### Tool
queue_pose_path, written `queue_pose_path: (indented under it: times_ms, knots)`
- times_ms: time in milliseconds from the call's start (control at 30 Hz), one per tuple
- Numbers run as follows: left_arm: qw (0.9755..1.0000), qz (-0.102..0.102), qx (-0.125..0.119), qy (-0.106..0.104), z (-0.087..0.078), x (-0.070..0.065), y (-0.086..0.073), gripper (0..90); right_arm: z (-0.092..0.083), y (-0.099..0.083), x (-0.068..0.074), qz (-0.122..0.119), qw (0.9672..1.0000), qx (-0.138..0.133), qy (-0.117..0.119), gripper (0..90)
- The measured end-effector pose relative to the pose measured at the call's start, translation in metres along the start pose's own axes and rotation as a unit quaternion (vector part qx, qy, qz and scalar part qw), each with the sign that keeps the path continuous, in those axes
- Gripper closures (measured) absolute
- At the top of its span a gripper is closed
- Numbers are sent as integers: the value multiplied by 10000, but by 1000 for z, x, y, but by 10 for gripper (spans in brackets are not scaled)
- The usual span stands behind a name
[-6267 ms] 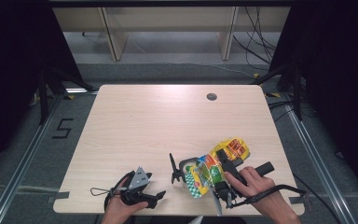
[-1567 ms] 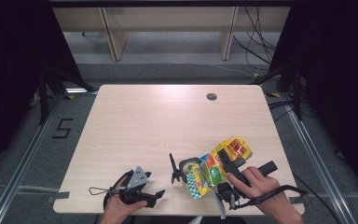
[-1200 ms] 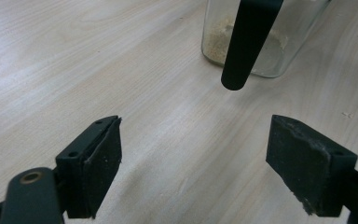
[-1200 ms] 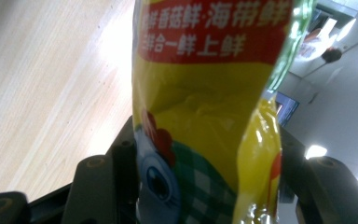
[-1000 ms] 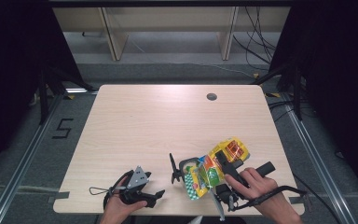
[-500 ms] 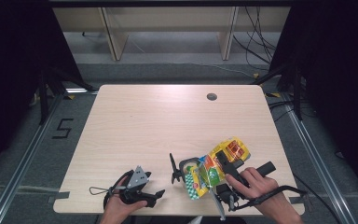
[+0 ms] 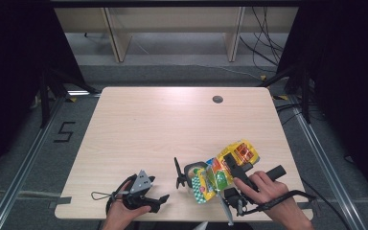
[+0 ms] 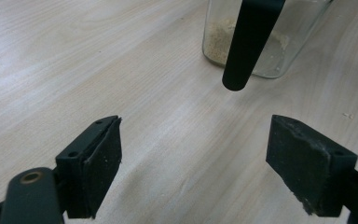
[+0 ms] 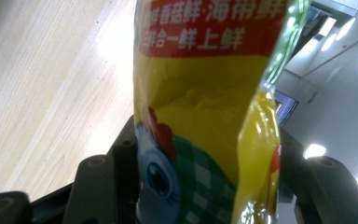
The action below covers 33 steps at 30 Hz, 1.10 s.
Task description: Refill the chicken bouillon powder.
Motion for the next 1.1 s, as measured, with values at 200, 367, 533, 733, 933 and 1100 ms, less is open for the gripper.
queue_pose_path:
  times_ms: [200, 367, 533, 733, 933, 1100]
  knots:
    - [10000, 0, -25, -1, 0, 0, 0, 175, 0, 0, 0, -14, 10000, 4, -30, 449]
    - [10000, -73, 3, 0, 0, -1, -1, 176, -2, 0, 4, 70, 9999, 135, 41, 450]
    - [10000, 14, 28, 17, -1, 0, 0, 175, 0, 3, 0, -47, 10000, -10, -5, 450]
    - [10000, -21, 31, 22, -1, 0, -1, 176, 0, 6, 1, -68, 10000, -44, -8, 450]
    - [10000, 58, 55, -3, -1, 1, -1, 176, -1, 1, 0, -96, 9999, 40, -33, 450]
    - [10000, 51, -5, 8, 0, 1, 0, 176, -2, 3, -1, -146, 9999, 21, -54, 451]
Point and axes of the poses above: each handheld gripper's, and its own axes: z roughly forward along the jaws, y roughly out of its top, x roughly to its left, the point moved 10 cm from there along z, roughly forward along the jaws, and after that the axes turned 1 degree about z, right-handed, at the moved point
